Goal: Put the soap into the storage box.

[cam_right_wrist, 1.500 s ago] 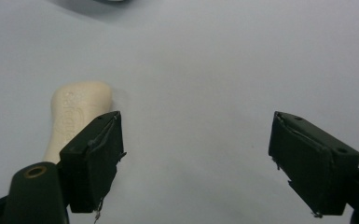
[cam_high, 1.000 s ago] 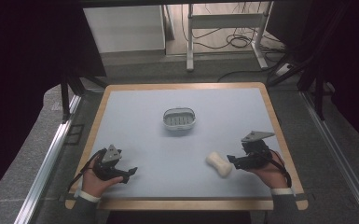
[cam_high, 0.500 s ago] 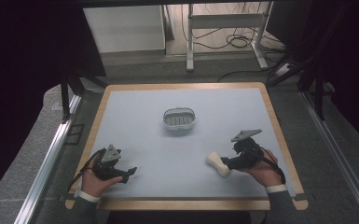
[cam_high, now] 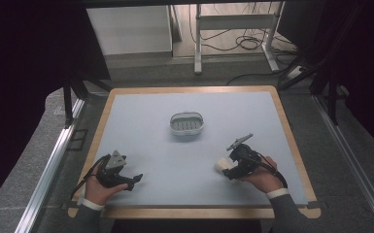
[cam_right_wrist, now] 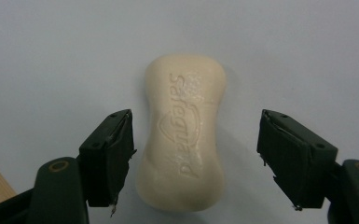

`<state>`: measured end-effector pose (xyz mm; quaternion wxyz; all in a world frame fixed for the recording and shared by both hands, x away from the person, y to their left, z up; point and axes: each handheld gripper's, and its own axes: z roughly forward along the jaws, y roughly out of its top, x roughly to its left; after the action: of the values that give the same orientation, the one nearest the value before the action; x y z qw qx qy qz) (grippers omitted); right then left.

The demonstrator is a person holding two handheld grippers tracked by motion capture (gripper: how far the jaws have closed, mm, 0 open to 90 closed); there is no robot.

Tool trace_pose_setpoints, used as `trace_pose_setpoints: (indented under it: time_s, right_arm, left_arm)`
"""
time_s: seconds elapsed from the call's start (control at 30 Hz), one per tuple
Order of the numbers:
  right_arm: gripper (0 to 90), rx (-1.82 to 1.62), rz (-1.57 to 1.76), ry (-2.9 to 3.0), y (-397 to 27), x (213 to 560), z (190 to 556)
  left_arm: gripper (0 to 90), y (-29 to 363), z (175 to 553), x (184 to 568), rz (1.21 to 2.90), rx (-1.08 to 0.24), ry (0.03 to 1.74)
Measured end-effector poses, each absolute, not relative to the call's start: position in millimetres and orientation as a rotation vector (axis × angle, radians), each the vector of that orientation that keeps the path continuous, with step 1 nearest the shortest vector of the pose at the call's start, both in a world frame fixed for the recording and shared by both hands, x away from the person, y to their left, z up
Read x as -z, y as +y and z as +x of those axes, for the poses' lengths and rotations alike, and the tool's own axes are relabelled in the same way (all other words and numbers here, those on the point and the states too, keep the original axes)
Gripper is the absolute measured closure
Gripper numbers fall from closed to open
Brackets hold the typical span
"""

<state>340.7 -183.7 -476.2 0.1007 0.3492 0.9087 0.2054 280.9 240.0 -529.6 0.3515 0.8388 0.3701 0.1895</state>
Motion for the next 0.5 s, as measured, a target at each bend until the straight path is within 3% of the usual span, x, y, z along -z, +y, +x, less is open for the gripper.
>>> trace_pose_setpoints:
  time_s: [0.5]
  right_arm:
    - [30.1,-0.433,1.064,2.73,-163,494,350]
  left_arm:
    - [6.0,239,281,531,2.185,-0.483,0.957]
